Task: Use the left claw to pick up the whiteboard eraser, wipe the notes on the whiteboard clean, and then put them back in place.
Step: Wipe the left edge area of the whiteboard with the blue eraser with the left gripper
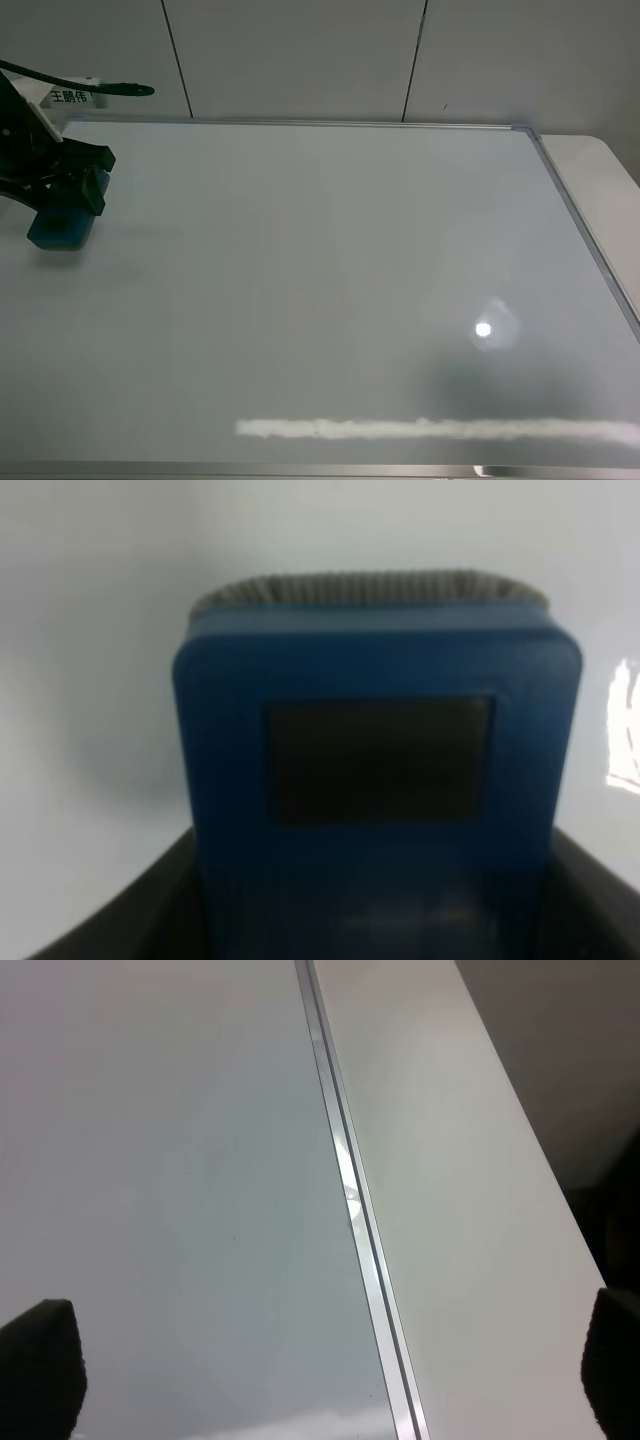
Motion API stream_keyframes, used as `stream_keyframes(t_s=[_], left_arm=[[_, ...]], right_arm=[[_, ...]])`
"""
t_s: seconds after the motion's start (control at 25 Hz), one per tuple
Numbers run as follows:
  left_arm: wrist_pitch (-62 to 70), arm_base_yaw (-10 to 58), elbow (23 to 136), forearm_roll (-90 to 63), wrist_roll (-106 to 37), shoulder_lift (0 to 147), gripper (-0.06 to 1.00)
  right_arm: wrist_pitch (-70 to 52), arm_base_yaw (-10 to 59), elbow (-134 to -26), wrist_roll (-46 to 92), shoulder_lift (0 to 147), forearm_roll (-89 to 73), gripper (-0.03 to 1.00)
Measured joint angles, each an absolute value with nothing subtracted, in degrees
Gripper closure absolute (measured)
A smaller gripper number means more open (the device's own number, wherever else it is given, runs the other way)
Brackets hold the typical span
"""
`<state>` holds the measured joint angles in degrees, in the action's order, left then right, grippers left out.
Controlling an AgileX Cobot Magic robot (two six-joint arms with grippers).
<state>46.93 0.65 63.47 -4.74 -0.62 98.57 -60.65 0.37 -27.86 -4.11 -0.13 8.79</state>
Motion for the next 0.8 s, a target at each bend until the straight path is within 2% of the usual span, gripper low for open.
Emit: stream_keyframes(t_s=[0.8], left_arm=[[46.21, 0.7, 63.2, -6.51, -2.5, 106.53, 0.4]], right_arm=[[-60.65, 0.37, -27.86, -4.11, -0.13, 8.79, -0.02]])
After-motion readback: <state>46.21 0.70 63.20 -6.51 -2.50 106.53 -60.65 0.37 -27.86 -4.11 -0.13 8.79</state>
